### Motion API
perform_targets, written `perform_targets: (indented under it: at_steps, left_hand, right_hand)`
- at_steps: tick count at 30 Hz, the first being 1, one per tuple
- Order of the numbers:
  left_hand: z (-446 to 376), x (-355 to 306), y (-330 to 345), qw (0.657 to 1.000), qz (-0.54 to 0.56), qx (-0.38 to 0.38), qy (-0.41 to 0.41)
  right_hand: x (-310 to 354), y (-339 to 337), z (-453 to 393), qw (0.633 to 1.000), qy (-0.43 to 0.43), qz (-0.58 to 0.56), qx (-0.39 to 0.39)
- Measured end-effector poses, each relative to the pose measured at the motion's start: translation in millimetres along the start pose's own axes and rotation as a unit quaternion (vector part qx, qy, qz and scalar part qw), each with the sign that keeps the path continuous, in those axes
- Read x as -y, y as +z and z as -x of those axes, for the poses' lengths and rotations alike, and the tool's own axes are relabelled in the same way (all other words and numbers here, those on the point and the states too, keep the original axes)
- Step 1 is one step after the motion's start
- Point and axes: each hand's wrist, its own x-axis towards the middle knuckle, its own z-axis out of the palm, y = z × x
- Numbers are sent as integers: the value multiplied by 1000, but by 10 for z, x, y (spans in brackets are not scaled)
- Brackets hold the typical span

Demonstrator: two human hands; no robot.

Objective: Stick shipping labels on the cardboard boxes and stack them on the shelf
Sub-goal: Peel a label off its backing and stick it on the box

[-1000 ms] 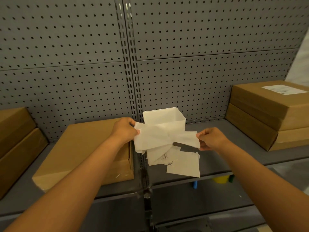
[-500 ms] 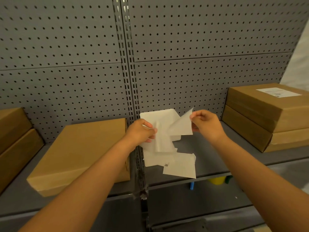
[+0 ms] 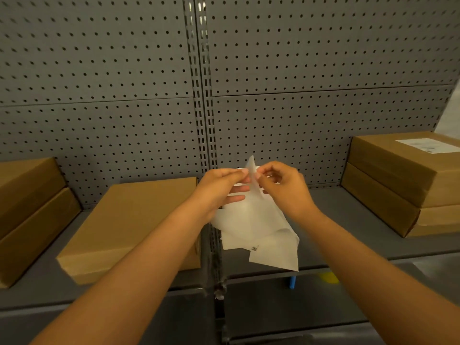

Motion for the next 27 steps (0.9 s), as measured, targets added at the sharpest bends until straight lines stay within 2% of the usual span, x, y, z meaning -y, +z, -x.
perform_targets:
  at_steps: [5,16,18,23,27]
  left_hand:
    - [89,-2,-89,1000,27,-14,-6]
    - [277,15,-338,994,-19,-96,53]
    - [297,-14,-439,993,-2,-111,47]
    - [341,-73,-789,991,37,-125,13]
    - [367,-72,-1115,992,36,-121,-14]
  right_hand:
    - [62,203,17,1000,-13,4,28]
    - [146,529,44,997,-10,0,73]
    - [175,592,40,997,5,1,71]
    - [255,747,-42,998,61,16,-9]
    - [364,947,-78,993,118,12,11]
